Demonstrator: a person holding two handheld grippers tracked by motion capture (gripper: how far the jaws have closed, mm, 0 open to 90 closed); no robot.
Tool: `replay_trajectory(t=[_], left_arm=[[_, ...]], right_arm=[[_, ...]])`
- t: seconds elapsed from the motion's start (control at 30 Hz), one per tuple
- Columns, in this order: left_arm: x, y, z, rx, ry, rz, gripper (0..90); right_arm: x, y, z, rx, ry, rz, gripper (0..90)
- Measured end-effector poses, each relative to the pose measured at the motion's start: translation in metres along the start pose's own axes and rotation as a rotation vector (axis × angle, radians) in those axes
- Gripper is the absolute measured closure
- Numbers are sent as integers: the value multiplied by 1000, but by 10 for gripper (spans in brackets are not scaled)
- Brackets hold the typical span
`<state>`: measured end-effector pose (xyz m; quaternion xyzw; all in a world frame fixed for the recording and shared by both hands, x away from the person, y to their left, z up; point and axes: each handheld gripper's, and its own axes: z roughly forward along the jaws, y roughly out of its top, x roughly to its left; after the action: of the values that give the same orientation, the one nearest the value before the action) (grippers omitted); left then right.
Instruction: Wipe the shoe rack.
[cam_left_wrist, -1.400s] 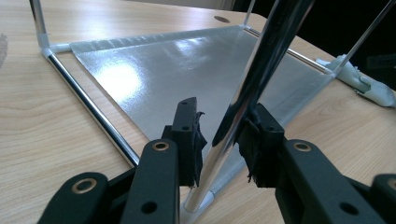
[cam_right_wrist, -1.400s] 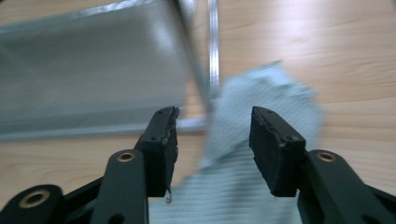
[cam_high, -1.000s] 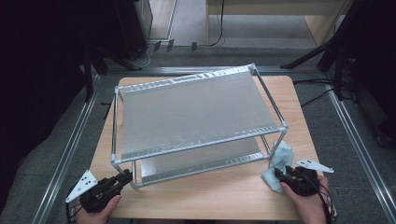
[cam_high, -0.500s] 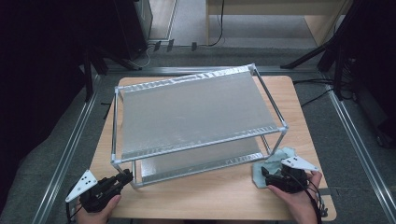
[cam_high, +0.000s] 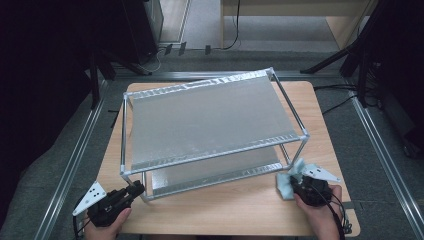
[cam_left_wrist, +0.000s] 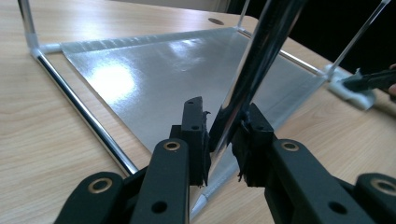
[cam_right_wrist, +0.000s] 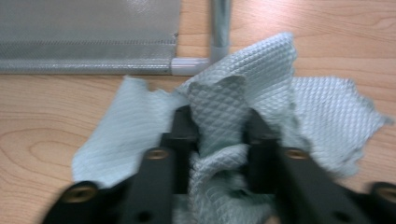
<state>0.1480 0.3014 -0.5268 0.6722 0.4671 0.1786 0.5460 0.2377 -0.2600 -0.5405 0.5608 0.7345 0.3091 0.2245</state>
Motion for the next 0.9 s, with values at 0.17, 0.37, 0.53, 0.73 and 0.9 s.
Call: replay_trajectory(t=[0.17, 0.37, 0.53, 0.73, 0.9], left_arm=[[-2, 0, 0, 0, 13, 25, 769], [-2, -1, -1, 0, 11, 32, 773], [0, -1, -1, -2, -7, 22, 769], [1, -1, -1, 1, -21, 11, 763], [1, -1, 0, 4, -20, 13, 764]], right_arm=[[-12, 6, -13, -43, -73, 48, 788], [-36, 52, -53, -291, -106, 158, 783], [-34, 74, -88, -499, -2, 190, 779], [-22, 53, -53, -378, 61, 105, 774], [-28, 25, -5, -145, 103, 142, 774]])
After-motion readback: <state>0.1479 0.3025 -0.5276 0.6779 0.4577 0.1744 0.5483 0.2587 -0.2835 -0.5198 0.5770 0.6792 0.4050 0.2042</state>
